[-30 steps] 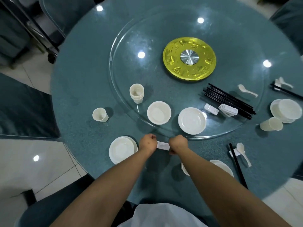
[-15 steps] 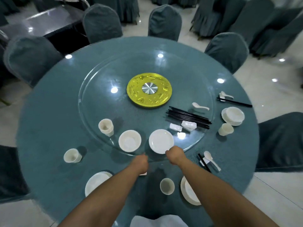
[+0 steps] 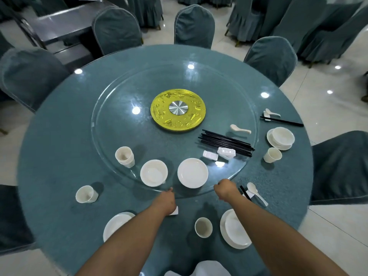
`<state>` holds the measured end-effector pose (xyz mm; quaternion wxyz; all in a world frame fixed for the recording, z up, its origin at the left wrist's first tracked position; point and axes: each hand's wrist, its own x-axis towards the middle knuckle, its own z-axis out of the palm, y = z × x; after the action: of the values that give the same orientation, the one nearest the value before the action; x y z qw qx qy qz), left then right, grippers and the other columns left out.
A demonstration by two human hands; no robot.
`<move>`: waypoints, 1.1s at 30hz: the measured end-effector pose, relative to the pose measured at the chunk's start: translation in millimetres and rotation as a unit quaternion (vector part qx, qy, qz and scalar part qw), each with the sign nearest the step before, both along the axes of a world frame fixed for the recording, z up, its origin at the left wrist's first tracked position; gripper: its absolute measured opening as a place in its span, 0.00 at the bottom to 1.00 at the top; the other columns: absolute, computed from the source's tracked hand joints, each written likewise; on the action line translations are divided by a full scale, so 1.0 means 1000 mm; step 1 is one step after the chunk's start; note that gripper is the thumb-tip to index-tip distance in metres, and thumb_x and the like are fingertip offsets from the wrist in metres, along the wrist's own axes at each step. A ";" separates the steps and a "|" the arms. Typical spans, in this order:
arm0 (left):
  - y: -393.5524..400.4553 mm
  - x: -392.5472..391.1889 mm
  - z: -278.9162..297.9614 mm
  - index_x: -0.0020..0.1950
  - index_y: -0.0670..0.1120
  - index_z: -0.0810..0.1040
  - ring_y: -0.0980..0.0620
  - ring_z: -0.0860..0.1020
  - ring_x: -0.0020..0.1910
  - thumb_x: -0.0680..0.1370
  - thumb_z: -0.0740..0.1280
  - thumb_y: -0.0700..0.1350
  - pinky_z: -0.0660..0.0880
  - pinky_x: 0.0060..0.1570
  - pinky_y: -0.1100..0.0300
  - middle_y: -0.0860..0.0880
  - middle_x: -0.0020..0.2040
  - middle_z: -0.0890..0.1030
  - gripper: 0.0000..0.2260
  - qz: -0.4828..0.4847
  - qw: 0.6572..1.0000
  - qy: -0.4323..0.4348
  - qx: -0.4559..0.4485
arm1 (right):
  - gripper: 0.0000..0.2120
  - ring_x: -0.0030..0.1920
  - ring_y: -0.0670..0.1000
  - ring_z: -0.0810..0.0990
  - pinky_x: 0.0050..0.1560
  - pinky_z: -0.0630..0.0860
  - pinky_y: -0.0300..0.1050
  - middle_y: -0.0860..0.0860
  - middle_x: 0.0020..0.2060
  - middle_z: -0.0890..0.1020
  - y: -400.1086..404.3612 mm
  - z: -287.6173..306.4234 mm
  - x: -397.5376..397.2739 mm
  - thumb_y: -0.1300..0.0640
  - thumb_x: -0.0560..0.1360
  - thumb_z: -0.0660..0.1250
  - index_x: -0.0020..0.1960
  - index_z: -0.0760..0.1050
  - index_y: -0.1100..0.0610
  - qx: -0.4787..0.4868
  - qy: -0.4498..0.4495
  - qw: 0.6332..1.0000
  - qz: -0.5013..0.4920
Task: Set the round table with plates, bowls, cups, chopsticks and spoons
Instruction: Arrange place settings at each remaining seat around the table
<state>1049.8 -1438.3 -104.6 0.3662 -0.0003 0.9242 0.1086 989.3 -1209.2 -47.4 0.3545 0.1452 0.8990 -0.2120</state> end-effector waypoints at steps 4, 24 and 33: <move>-0.015 0.001 -0.002 0.78 0.40 0.59 0.45 0.65 0.74 0.80 0.52 0.37 0.64 0.71 0.52 0.46 0.80 0.54 0.24 0.002 1.000 0.011 -0.014 | 0.11 0.46 0.58 0.78 0.48 0.75 0.46 0.59 0.44 0.80 -0.006 -0.002 0.000 0.55 0.77 0.58 0.42 0.72 0.61 0.019 0.004 0.999 0.036; -0.011 -0.010 0.028 0.55 0.45 0.80 0.44 0.80 0.54 0.76 0.58 0.41 0.72 0.46 0.58 0.46 0.56 0.81 0.13 0.179 0.981 0.056 -0.049 | 0.11 0.47 0.56 0.75 0.49 0.72 0.44 0.60 0.47 0.79 -0.032 -0.017 0.003 0.55 0.79 0.57 0.47 0.75 0.61 0.033 0.004 0.995 0.098; 0.006 -0.022 0.026 0.60 0.44 0.79 0.45 0.77 0.60 0.80 0.56 0.41 0.76 0.56 0.54 0.45 0.61 0.79 0.14 0.137 0.989 0.050 -0.014 | 0.16 0.39 0.56 0.73 0.41 0.72 0.46 0.54 0.33 0.72 -0.026 -0.020 -0.007 0.57 0.78 0.58 0.33 0.66 0.60 0.022 0.030 0.995 0.089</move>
<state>1027.9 -1432.4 -78.9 0.3008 -0.1263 0.9342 0.1442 982.3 -1234.7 -67.7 0.3417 0.0664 0.9229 -0.1644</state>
